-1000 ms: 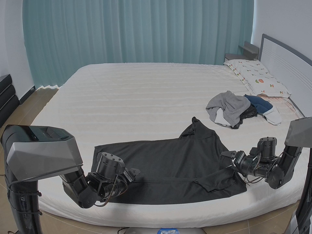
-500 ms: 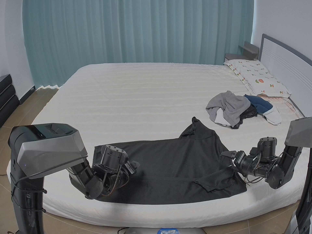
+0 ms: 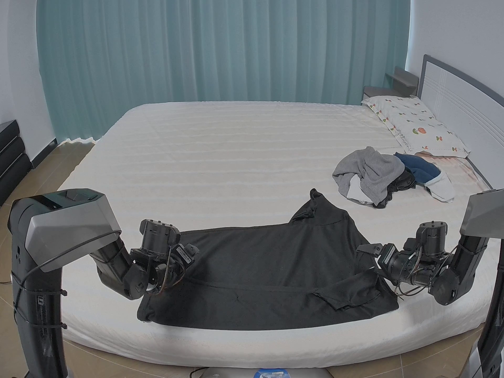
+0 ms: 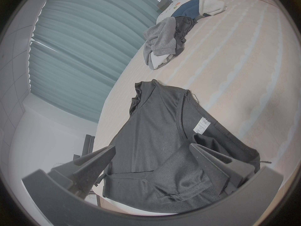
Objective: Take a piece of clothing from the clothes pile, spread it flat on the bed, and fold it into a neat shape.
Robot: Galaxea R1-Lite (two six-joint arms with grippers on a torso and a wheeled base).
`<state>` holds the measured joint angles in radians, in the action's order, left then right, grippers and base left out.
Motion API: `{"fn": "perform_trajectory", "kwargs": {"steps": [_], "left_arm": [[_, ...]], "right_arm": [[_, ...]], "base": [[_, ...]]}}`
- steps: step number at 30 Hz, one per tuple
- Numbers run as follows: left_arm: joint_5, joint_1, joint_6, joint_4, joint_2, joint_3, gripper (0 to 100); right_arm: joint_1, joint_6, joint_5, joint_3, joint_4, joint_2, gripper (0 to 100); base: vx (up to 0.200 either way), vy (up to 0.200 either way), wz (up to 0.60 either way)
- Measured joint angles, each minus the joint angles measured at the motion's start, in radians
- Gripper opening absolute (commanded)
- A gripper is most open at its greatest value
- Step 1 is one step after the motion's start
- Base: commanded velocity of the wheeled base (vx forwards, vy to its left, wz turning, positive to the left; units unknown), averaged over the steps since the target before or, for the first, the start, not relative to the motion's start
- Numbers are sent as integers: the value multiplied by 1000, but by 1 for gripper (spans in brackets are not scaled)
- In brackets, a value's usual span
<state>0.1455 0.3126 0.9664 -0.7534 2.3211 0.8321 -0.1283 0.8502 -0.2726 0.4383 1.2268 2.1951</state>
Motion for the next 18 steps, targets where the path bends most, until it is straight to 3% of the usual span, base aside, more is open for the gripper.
{"fn": "perform_trajectory", "kwargs": {"steps": [7, 18], "left_arm": [[-16, -74, 0, 0, -14, -22, 100], [-159, -157, 11, -6, -131, -199, 100]], "right_arm": [[2, 0, 0, 0, 0, 0, 100], [37, -4, -1, 1, -2, 1, 100]], "base": [[0, 0, 0], [0, 0, 0]]}}
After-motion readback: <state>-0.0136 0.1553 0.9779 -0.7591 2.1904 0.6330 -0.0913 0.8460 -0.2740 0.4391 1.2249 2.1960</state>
